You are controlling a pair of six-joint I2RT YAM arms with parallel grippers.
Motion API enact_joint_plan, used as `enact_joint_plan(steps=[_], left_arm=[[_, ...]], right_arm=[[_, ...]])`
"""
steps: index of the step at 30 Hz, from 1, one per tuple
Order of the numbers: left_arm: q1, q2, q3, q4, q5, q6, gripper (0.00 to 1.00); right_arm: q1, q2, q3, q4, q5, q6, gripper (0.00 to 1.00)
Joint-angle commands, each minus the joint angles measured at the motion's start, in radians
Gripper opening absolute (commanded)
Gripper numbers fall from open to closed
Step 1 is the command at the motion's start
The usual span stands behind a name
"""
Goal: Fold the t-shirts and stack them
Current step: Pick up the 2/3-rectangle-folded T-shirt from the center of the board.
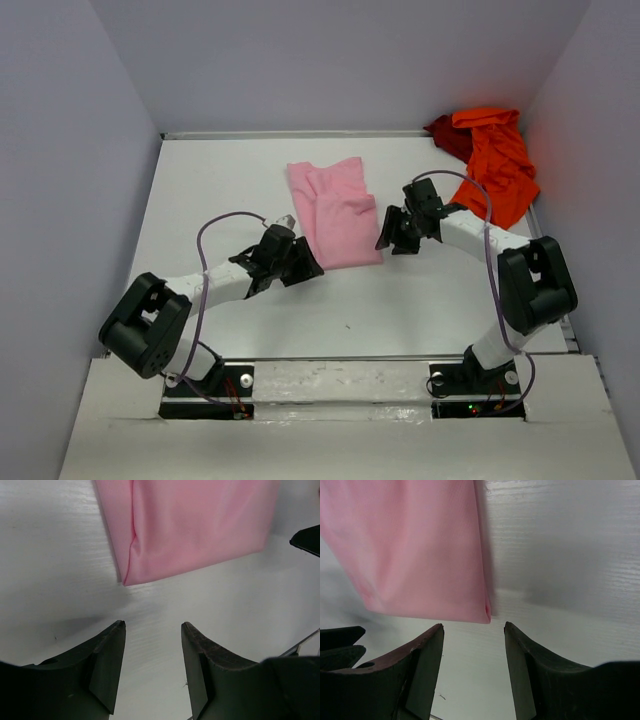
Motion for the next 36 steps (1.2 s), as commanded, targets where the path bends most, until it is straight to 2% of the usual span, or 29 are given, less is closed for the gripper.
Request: enact_joint_plan(steps=[1,5,19,24,36], left_arm=[[0.005,0.035,0.063,0.045,0.005,0.004,0.57],[0.005,0.055,0.088,0.014,-0.026,0.023,0.57],[0.025,0.029,0.016,-0.025,-0.115,0.024,0.57],[0.027,0.066,0.033,-0.026,-0.135,0.022,0.57],[0.027,0.246,0.112,0.112,-0.088,0.01,0.57]], right_arm=[[0.015,0.018,0.019,0.052,-0.034,0.024,0.57],[0.015,0.04,0.037,0.053,-0.045,0.025,0.57],[0.015,0.092,0.095,0.055,-0.066,0.031,0.57],[0.015,0.098,0.114,0.053,-0.072,0.031,0.57],[0.015,0.093,0.083,0.053,-0.085,0.033,0.57]])
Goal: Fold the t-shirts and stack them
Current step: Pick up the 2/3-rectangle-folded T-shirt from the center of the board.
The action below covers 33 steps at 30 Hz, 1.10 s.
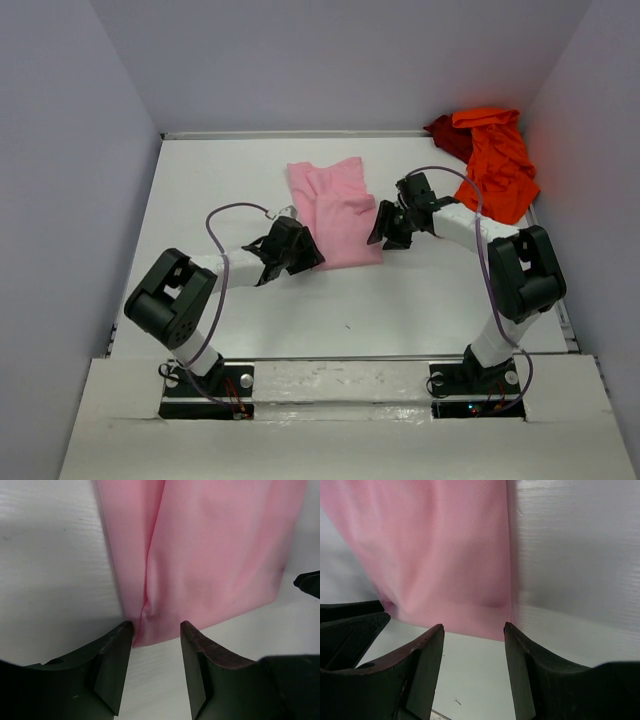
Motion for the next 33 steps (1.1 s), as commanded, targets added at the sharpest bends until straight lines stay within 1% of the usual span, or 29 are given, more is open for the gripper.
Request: enact_joint_plan(steps=[1,7,11,17,28,31,33], left_arm=[[0.003,0.063,0.038,0.021,0.001,0.006,0.57],[0.001,0.097,0.078,0.012,0.01,0.03,0.56],[0.001,0.088,0.069,0.01,0.01,0.042,0.56],[0.001,0.079,0.049,0.01,0.018,0.052,0.56],[0.003,0.05,0.066,-0.014,0.018,0.068,0.56],[0.003,0.043,0.069,-0.019,0.013,0.071,0.54],[0.004,0.042,0.068,-0.02,0.013,0.073,0.48]], right_arm=[[0.009,0.001,0.003,0.032,-0.015,0.003,0.57],[0.009,-0.006,-0.021,0.017,-0.004,-0.006,0.57],[0.009,-0.011,-0.027,-0.02,0.012,-0.012,0.57],[0.009,0.014,-0.038,-0.032,0.022,0.0,0.57],[0.009,0.152,0.098,-0.054,0.028,0.007,0.56],[0.009,0.181,0.134,-0.055,0.02,0.007,0.51],[0.009,0.19,0.149,-0.057,0.019,0.007,0.42]])
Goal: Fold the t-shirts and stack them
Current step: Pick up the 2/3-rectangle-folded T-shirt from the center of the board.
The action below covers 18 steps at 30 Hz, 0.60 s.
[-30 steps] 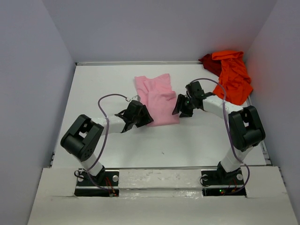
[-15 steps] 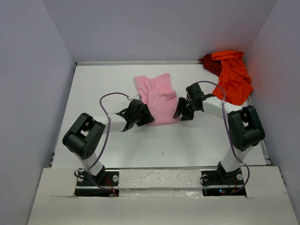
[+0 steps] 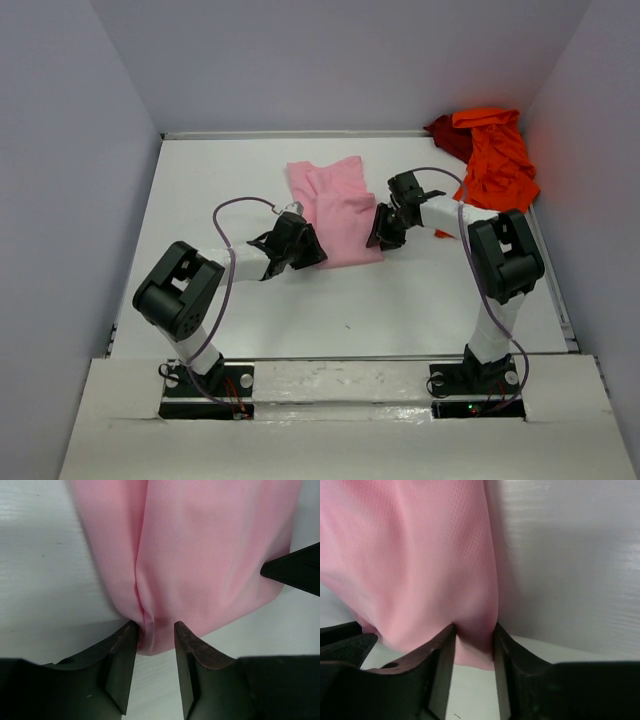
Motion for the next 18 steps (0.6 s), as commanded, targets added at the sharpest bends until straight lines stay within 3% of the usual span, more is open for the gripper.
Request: enact_joint_plan(steps=[1,3,4,7,8,9,18], left_arm=[[0.004,-0.032,0.001,-0.051,-0.007,0.027,0.39],[0.004,-0.027,0.001,-0.048,0.005,0.035,0.33],[0.004,-0.027,0.002,-0.048,0.008,0.039,0.25],[0.006,-0.024,-0.001,-0.037,0.016,0.044,0.1],[0.006,-0.023,0.001,-0.039,0.017,0.044,0.0],[0.004,-0.023,0.002,-0.039,0.022,0.044,0.0],[0.004,-0.087,-0.036,-0.077,0.055,0.044,0.0]], right_arm=[[0.009,0.028,0.045,-0.011,0.006,0.002,0.38],[0.009,0.027,0.045,-0.013,-0.002,0.0,0.3],[0.009,0.021,0.043,-0.014,0.0,0.0,0.2],[0.009,0.007,0.022,-0.019,-0.002,-0.004,0.09],[0.009,-0.004,0.016,-0.022,-0.004,-0.006,0.03],[0.009,-0.007,0.009,-0.025,-0.002,-0.004,0.0],[0.009,-0.074,-0.075,-0.071,-0.002,0.0,0.0]])
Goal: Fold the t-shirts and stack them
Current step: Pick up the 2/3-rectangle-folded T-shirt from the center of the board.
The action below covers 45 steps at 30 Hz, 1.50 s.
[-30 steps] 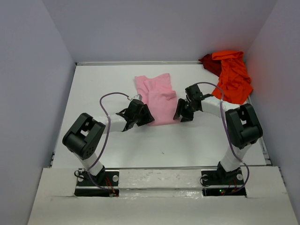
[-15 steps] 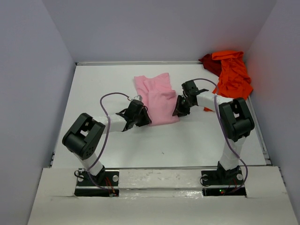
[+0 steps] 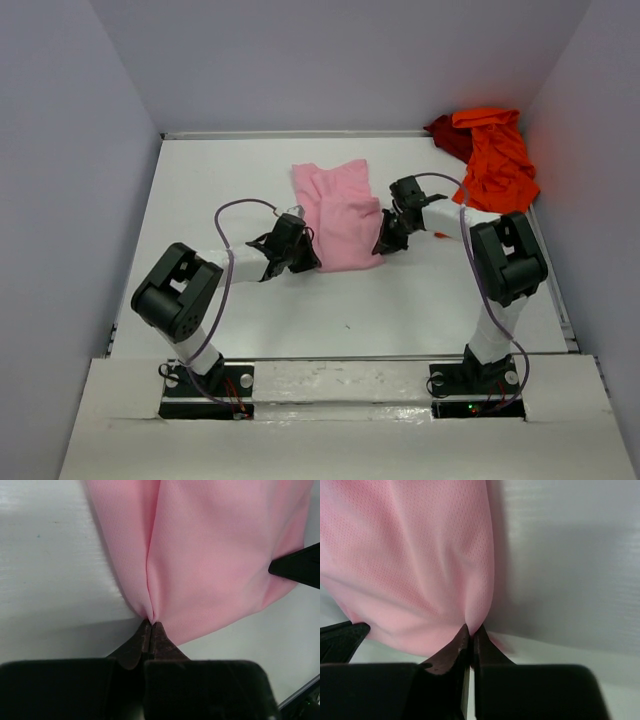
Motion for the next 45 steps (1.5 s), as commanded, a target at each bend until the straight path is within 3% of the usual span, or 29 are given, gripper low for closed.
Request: enact_joint_plan(steps=[1,3,5,8,23,36,40,45], left_arm=[[0.004,-0.098,-0.051,-0.038,0.023,0.014,0.0],[0.004,-0.129,-0.067,-0.048,0.009,0.017,0.0],[0.004,-0.133,-0.07,-0.059,0.003,0.027,0.0],[0.004,-0.121,-0.052,-0.07,0.005,0.038,0.0],[0.004,-0.08,0.022,-0.082,0.017,0.044,0.0],[0.004,-0.089,0.016,-0.094,0.022,0.055,0.0],[0.004,-0.089,0.015,-0.094,0.022,0.055,0.0],[0.004,-0.078,0.025,-0.099,0.02,0.058,0.0]], right_arm=[[0.009,-0.081,-0.06,-0.052,0.005,-0.004,0.12],[0.02,-0.11,-0.072,-0.049,0.017,-0.009,0.38],[0.02,-0.127,-0.078,-0.053,0.014,-0.016,0.5],[0.02,-0.137,-0.08,-0.087,0.008,-0.012,0.55],[0.047,-0.234,-0.233,-0.076,-0.004,0.033,0.55],[0.047,-0.099,-0.098,-0.05,0.006,0.034,0.51],[0.057,-0.079,-0.081,-0.04,0.0,0.045,0.46],[0.057,-0.087,-0.084,-0.04,-0.012,0.053,0.28]])
